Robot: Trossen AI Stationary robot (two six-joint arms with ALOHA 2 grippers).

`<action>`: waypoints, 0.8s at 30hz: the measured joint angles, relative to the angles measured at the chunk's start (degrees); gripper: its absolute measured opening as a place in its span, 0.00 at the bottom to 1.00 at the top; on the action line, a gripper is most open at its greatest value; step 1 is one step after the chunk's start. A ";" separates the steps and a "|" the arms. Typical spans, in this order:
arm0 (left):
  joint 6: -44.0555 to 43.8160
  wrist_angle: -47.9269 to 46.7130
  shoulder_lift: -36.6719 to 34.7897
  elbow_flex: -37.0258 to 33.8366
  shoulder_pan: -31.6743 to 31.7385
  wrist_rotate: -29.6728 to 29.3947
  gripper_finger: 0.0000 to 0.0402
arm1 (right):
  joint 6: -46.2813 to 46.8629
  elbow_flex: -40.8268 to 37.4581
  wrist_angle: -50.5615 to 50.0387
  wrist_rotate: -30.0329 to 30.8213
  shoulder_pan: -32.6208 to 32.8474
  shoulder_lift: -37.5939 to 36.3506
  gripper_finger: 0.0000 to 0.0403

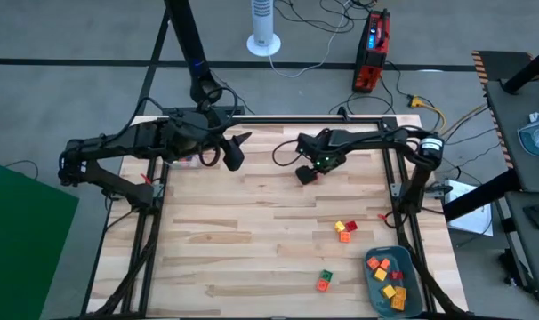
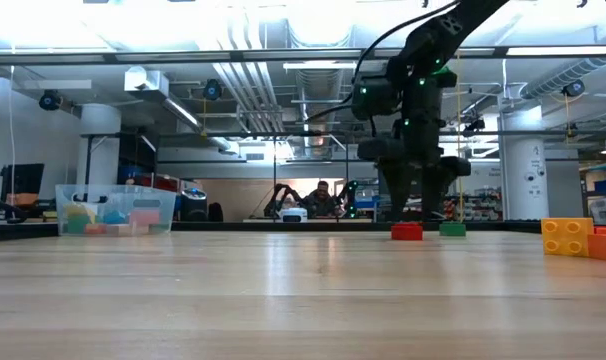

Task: Sort blocks by size
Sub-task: Put the red square game piece into the blue bin

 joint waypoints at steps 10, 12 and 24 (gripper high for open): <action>1.53 -0.06 -0.03 0.00 0.02 -0.01 0.49 | -3.56 0.00 1.47 -1.01 0.15 3.98 0.67; 1.44 0.33 -0.09 0.00 0.02 -0.01 0.49 | -4.07 0.00 1.93 -1.01 0.15 4.59 0.63; 1.57 1.40 -0.10 0.00 -0.02 0.06 0.49 | -4.76 0.13 4.89 -0.86 0.72 6.97 0.33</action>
